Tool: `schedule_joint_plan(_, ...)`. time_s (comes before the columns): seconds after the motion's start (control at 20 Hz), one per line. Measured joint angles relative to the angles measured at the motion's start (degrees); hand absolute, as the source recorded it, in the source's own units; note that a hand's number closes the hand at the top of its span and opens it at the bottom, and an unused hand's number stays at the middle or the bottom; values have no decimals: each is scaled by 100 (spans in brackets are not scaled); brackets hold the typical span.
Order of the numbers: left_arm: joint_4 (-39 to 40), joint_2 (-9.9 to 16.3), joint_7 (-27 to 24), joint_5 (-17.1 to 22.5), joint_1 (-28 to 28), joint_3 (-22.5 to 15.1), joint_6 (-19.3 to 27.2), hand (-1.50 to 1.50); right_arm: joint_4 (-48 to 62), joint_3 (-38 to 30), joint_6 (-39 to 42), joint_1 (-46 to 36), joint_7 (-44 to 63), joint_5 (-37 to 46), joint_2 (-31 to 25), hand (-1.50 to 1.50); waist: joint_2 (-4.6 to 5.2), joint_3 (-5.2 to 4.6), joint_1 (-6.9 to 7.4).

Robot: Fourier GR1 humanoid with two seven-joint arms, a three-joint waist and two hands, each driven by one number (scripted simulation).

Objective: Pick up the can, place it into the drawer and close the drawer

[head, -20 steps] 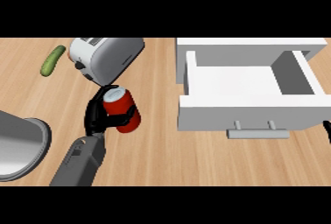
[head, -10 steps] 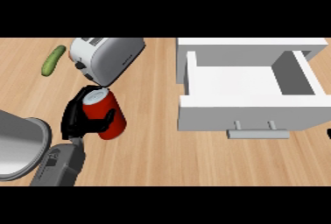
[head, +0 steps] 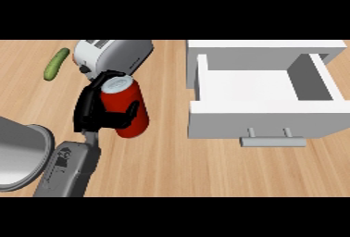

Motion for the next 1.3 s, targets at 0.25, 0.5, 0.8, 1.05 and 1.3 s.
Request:
schedule_joint_plan(0.25, -291, -256, 772, -258, -604, -281, 334, 150, 108, -63, 68, 69, -166, -71, -32, -150, 2, 1, -23)
schedule_joint_plan(0.5, -243, -426, 1399, -466, -1374, -515, 714, 150, -66, -123, 109, 119, -30, -165, -36, -150, 5, 1, -46)
schedule_joint_plan(0.8, 303, -505, 1855, -532, -2627, -777, 1271, 150, -118, -98, 137, 152, -16, -119, 13, -150, 12, 1, -82)
schedule_joint_plan(1.05, 898, -522, 2051, -350, -3528, -959, 1658, 150, -128, -77, 66, 9, 125, -86, 1, -150, 19, 1, -102)
schedule_joint_plan(1.3, 1722, -527, 1979, -128, -4362, -883, 1804, 150, -12, -81, 51, -60, 71, -27, -2, -150, 29, 3, -130)
